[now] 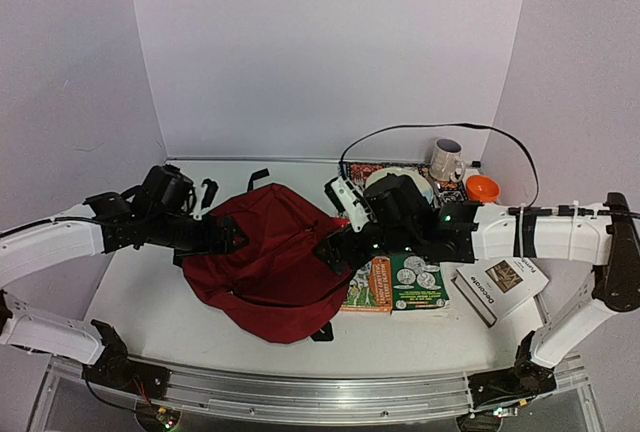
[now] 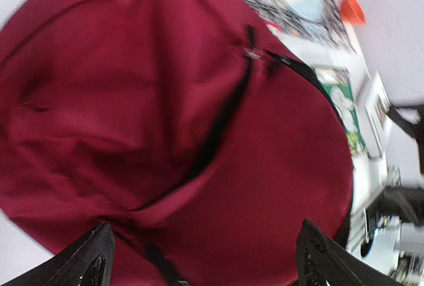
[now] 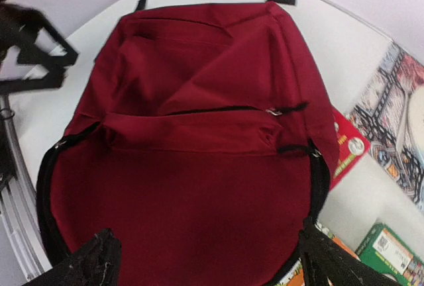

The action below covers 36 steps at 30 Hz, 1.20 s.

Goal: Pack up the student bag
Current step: Pick up the largest pocket of the bag from the student bag.

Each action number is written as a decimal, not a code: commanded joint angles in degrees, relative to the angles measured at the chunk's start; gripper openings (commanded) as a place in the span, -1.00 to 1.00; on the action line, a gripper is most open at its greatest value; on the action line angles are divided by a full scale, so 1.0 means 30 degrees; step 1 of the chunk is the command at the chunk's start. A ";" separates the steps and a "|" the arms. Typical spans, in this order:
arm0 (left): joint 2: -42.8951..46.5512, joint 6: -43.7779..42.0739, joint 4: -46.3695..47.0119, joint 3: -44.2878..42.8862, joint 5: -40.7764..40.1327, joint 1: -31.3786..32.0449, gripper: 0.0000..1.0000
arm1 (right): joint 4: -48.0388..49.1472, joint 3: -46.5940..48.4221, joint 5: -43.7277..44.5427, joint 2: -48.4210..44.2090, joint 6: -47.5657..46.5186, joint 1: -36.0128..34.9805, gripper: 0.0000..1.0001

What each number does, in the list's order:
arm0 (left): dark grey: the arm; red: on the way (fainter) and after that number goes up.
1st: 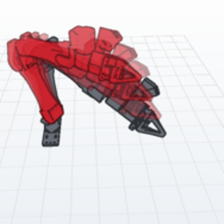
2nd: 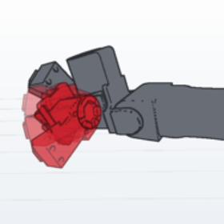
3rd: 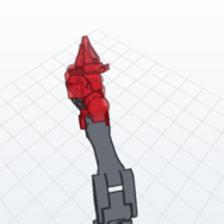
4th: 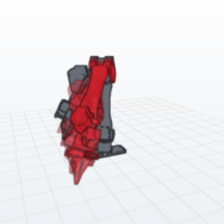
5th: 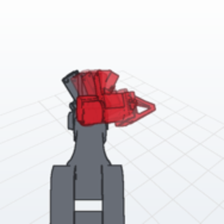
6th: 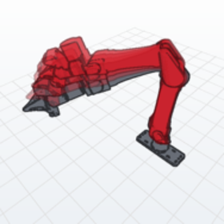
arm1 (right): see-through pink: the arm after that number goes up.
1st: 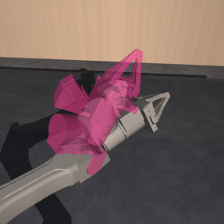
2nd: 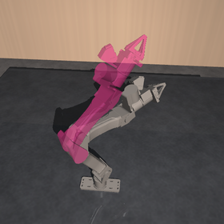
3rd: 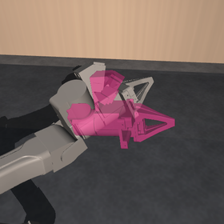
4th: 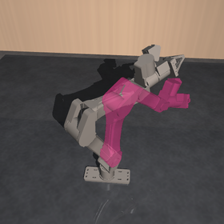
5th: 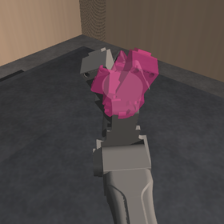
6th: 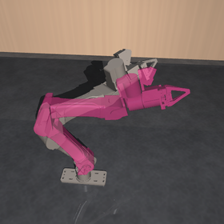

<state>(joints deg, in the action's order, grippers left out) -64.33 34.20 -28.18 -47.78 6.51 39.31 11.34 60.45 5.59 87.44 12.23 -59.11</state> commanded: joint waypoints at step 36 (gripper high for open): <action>-0.6548 -0.2344 0.4986 -0.3132 -0.4686 0.9456 0.94 | 0.1143 0.0124 -0.8942 0.1420 1.2120 0.2345 0.49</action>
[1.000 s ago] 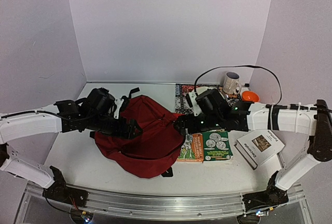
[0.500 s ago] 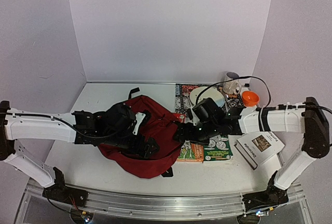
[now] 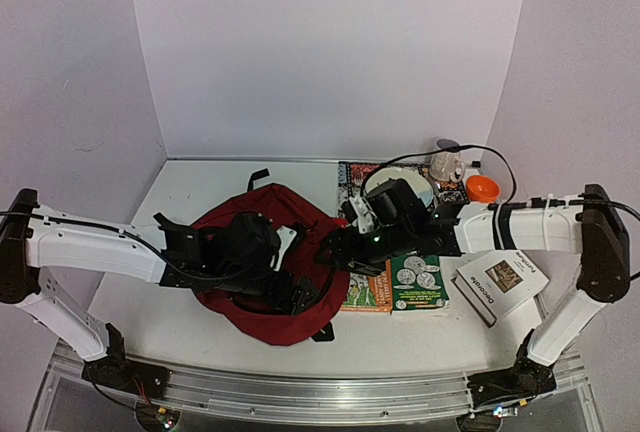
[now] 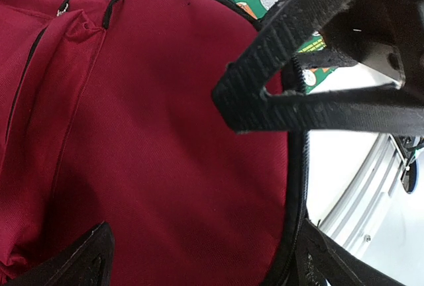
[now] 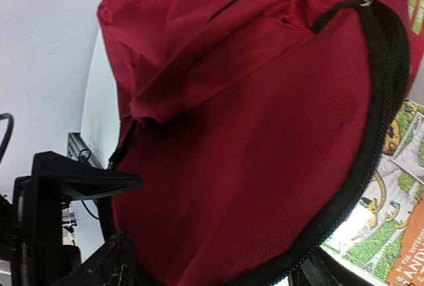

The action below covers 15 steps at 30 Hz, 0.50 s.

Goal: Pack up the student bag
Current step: Pick up the largest pocket of the bag from the student bag.

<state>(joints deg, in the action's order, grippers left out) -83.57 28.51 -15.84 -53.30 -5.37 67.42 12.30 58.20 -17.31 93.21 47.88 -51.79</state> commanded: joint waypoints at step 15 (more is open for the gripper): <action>-0.2232 0.1213 0.1937 -0.2800 -0.1528 0.0086 0.65 | 0.0991 0.1373 -0.0940 -0.0339 0.0182 -0.0195 0.48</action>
<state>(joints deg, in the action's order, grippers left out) -88.12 30.37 -13.17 -58.57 -9.78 67.46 14.76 60.16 -19.92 93.21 48.25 -52.05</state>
